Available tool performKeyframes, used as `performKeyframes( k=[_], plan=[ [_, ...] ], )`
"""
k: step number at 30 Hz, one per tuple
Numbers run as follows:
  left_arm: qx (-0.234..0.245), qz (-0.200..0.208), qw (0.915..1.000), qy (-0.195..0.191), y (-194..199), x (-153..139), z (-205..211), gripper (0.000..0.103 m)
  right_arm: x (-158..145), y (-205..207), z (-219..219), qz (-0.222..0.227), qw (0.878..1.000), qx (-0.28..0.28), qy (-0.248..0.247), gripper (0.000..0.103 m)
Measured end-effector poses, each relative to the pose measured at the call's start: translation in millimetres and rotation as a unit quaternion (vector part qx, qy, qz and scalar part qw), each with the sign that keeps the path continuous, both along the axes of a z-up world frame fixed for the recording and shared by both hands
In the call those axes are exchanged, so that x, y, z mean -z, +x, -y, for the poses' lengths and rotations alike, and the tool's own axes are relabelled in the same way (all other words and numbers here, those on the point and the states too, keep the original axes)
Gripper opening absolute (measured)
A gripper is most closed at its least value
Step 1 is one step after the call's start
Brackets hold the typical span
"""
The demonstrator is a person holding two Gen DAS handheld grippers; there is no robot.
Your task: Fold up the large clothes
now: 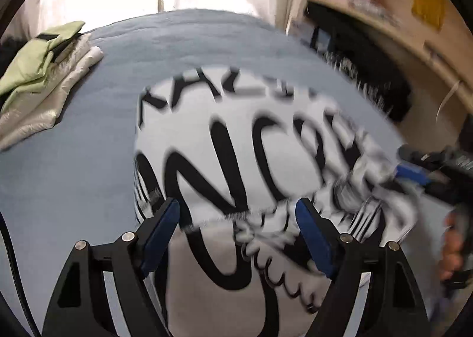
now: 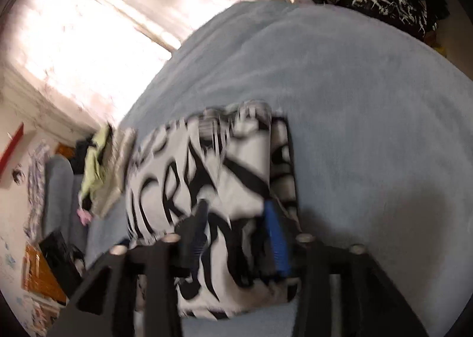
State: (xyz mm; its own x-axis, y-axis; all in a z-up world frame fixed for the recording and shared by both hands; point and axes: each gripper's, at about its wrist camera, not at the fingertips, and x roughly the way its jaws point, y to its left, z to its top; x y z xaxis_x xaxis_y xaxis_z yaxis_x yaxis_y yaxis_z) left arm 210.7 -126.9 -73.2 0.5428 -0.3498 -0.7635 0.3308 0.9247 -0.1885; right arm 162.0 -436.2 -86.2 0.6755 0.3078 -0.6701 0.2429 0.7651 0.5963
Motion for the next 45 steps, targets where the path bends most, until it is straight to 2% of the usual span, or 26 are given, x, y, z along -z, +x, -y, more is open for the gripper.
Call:
performKeyframes(
  k=[3, 7, 8, 10, 13, 14, 15, 16, 18, 20, 21, 23, 26, 30, 32, 34, 40, 43, 45],
  plan=[
    [-0.036, -0.002, 0.9992, -0.019, 21.0, -8.9, -20.4, 0.079, 3.3, 29.1, 11.0, -0.009, 1.0, -0.002, 0.023, 0.055],
    [-0.092, -0.064, 0.993, -0.037, 59.0, 13.4, -52.0, 0.079, 26.7, 72.7, 18.0, -0.055, 0.996, -0.001, 0.067, 0.055],
    [-0.098, -0.08, 0.9912, -0.038, 65.8, 20.6, -56.7, 0.079, 35.0, 83.6, 18.6, -0.07, 0.995, 0.0, 0.071, 0.055],
    [-0.096, -0.107, 0.9875, -0.066, 76.0, 36.0, -64.9, 0.079, 48.6, 96.0, 19.3, -0.09, 0.993, 0.006, 0.081, 0.055],
    [-0.095, -0.107, 0.9865, -0.079, 81.9, 42.9, -66.3, 0.082, 57.8, 102.4, 20.7, -0.079, 0.99, 0.006, 0.116, 0.054],
    [-0.095, -0.102, 0.9877, -0.072, 82.9, 43.4, -62.7, 0.085, 53.7, 104.2, 17.5, -0.067, 0.993, -0.009, 0.1, 0.04],
    [-0.092, -0.097, 0.9889, -0.065, 84.9, 43.0, -59.1, 0.085, 45.9, 105.3, 11.9, -0.056, 0.996, -0.025, 0.063, 0.025],
    [-0.087, -0.09, 0.9905, -0.057, 87.5, 42.2, -55.2, 0.085, 38.1, 104.2, 6.8, -0.046, 0.998, -0.032, 0.035, 0.006],
    [-0.075, -0.073, 0.9939, -0.035, 93.1, 38.4, -42.4, 0.085, 13.1, 94.8, -0.6, 0.001, 0.999, -0.029, -0.026, 0.005],
    [-0.068, -0.058, 0.9959, -0.012, 96.5, 36.8, -28.9, 0.085, 2.1, 87.2, -1.4, 0.031, 0.998, -0.014, -0.051, 0.005],
    [-0.067, -0.053, 0.9963, 0.002, 98.8, 37.6, -22.1, 0.087, 5.2, 88.9, -0.5, 0.024, 0.998, -0.01, -0.058, 0.005],
    [-0.065, -0.05, 0.9963, 0.022, 102.4, 41.5, -13.6, 0.089, 25.9, 95.4, -2.2, -0.018, 0.997, -0.006, -0.073, 0.005],
    [-0.063, -0.053, 0.9961, 0.03, 104.3, 48.7, -11.6, 0.092, 51.0, 99.3, -5.8, -0.047, 0.995, -0.009, -0.084, 0.005],
    [-0.065, -0.056, 0.996, 0.024, 104.1, 47.7, -15.7, 0.092, 48.0, 99.4, -7.9, -0.059, 0.995, -0.004, -0.081, 0.008],
    [-0.07, -0.055, 0.9957, 0.027, 100.6, 41.3, -15.5, 0.092, 38.8, 94.9, -7.2, -0.067, 0.995, 0.001, -0.076, 0.019],
    [-0.074, -0.054, 0.9955, 0.024, 90.4, 33.7, -20.3, 0.092, 28.1, 84.8, -4.6, -0.069, 0.995, 0.005, -0.075, 0.028],
    [-0.067, -0.024, 0.9974, 0.017, 28.4, -0.1, -26.9, 0.092, -13.8, 26.6, -41.7, -0.012, 0.99, -0.046, -0.13, 0.028],
    [-0.057, -0.014, 0.9981, 0.021, -6.5, -3.4, -27.1, 0.092, -18.0, -0.5, -70.6, 0.01, 0.989, -0.078, -0.127, 0.028],
    [-0.057, -0.013, 0.9976, 0.037, -25.1, 3.4, -26.0, 0.092, -11.4, -12.5, -85.2, 0.011, 0.988, -0.092, -0.121, 0.028]
  ],
)
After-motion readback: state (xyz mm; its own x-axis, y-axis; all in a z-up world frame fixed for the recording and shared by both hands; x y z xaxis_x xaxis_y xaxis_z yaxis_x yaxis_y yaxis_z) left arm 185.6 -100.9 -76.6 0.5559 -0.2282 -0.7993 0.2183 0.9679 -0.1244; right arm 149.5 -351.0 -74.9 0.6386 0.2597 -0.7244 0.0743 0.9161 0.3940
